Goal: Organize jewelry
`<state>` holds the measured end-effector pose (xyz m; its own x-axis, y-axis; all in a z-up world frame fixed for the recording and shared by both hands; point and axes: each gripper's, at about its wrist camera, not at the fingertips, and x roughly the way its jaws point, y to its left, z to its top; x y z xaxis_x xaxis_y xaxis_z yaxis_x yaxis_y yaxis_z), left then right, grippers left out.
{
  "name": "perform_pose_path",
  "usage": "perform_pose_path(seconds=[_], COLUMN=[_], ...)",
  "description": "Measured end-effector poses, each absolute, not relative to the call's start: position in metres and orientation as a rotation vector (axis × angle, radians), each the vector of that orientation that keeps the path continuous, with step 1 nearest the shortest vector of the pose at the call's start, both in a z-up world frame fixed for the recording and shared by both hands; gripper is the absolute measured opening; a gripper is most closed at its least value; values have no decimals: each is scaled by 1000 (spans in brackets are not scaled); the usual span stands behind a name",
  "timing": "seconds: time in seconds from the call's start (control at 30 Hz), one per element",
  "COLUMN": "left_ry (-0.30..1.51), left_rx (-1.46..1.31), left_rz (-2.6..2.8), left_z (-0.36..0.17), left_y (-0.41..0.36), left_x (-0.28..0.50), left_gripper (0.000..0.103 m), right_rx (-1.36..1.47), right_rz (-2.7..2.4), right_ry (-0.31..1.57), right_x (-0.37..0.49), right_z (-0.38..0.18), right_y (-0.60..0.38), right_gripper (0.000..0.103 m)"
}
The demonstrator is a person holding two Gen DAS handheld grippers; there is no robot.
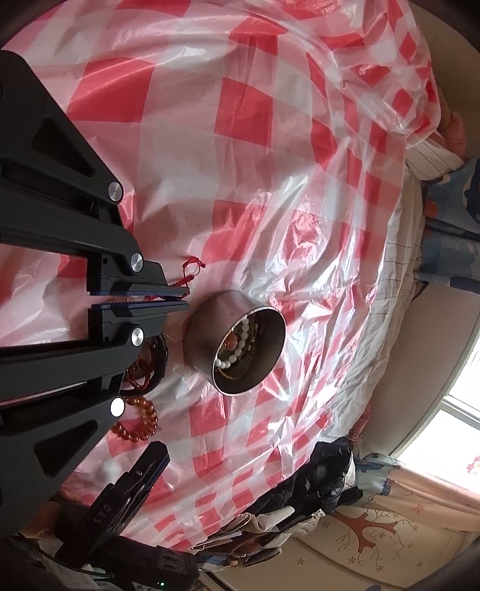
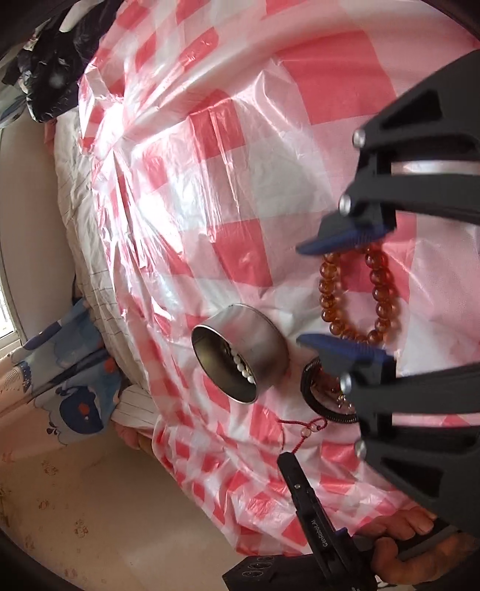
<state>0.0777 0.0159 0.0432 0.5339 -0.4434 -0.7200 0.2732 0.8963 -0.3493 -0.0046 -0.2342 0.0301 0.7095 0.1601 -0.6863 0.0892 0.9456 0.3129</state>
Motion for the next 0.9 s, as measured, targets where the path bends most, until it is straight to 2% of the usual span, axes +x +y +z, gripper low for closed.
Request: perform_pose_path(seconds=[0.13, 0.2, 0.27, 0.33, 0.37, 0.4, 0.43, 0.47, 0.5, 0.53, 0.7, 0.83, 0.87, 0.9], left_ry=[931, 937, 939, 933, 926, 914, 902, 892, 884, 877, 839, 858, 859, 867], left_rx=[-211, -209, -190, -153, -131, -103, -75, -49, -32, -21, 28, 42, 46, 40], left_rz=[-391, -378, -369, -367, -365, -362, -360, -353, -344, -334, -306, -312, -309, -324], left_z=[36, 34, 32, 32, 33, 35, 36, 38, 38, 38, 35, 23, 22, 22], left_y=[24, 26, 24, 18, 15, 11, 8, 4, 3, 1, -7, -14, -14, -14], left_x=[80, 81, 81, 81, 79, 77, 76, 75, 75, 76, 85, 93, 92, 92], left_gripper=[3, 3, 6, 14, 16, 21, 26, 29, 33, 36, 40, 38, 31, 9], right_rx=[269, 237, 204, 180, 166, 157, 153, 154, 163, 173, 209, 230, 233, 238], right_rz=[31, 21, -7, -14, -17, -10, -8, -5, 3, 10, 12, 17, 18, 20], right_ry=[834, 880, 912, 925, 925, 931, 937, 937, 934, 932, 882, 839, 830, 822], right_x=[1, 5, 7, 7, 6, 6, 6, 6, 5, 5, 1, -1, -2, -2], right_z=[22, 13, 7, 4, 3, 2, 1, 1, 1, 1, 9, 17, 18, 20], right_y=[-225, -221, -218, -214, -213, -211, -210, -210, -211, -212, -217, -221, -221, -222], right_gripper=[51, 59, 61, 61, 57, 47, 42, 34, 19, 13, 12, 12, 12, 12])
